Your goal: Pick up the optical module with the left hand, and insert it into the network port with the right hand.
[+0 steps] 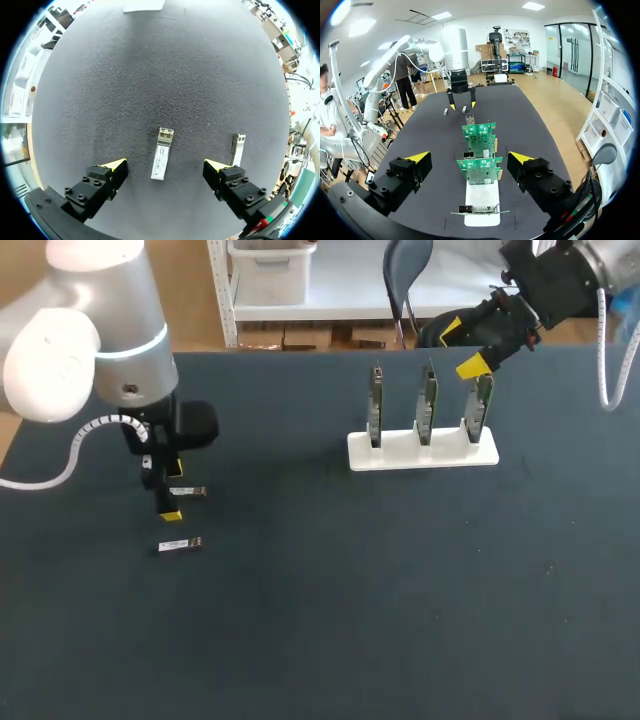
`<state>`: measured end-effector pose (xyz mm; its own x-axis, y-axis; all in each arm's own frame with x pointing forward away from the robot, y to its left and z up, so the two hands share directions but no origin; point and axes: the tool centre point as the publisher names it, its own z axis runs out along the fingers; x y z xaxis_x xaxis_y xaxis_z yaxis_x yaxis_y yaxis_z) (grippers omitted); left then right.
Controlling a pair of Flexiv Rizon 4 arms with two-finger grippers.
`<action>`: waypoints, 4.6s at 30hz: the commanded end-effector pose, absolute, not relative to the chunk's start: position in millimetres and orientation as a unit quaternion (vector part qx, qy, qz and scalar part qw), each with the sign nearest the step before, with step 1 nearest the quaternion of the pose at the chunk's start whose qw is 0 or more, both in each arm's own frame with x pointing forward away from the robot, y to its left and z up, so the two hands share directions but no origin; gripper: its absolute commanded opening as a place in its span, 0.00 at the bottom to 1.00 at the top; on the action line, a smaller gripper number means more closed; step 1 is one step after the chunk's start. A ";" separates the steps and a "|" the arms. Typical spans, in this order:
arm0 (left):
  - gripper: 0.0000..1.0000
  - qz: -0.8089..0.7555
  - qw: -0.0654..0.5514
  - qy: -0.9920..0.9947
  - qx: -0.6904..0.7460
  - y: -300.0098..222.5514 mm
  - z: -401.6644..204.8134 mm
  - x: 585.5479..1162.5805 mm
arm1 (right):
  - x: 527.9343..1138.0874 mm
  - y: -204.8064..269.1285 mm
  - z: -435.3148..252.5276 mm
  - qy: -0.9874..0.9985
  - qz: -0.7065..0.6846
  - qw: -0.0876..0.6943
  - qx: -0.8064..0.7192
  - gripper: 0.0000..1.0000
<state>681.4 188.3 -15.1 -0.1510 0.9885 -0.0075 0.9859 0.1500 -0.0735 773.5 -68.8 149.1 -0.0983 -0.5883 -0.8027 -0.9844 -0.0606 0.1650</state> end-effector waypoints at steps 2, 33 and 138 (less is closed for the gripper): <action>1.00 0.032 0.026 -0.758 -0.651 189.4 -19.0 682.7 | 773.0 -68.6 148.8 0.635 0.382 0.260 -0.619 1.00; 0.00 0.040 0.032 -0.762 -0.646 184.2 -30.2 676.2 | 773.0 -68.6 148.8 0.635 0.382 0.260 -0.619 1.00; 0.00 0.459 -0.488 -0.531 -0.518 -196.7 191.6 781.4 | 773.0 -68.6 148.8 0.635 0.382 0.260 -0.619 1.00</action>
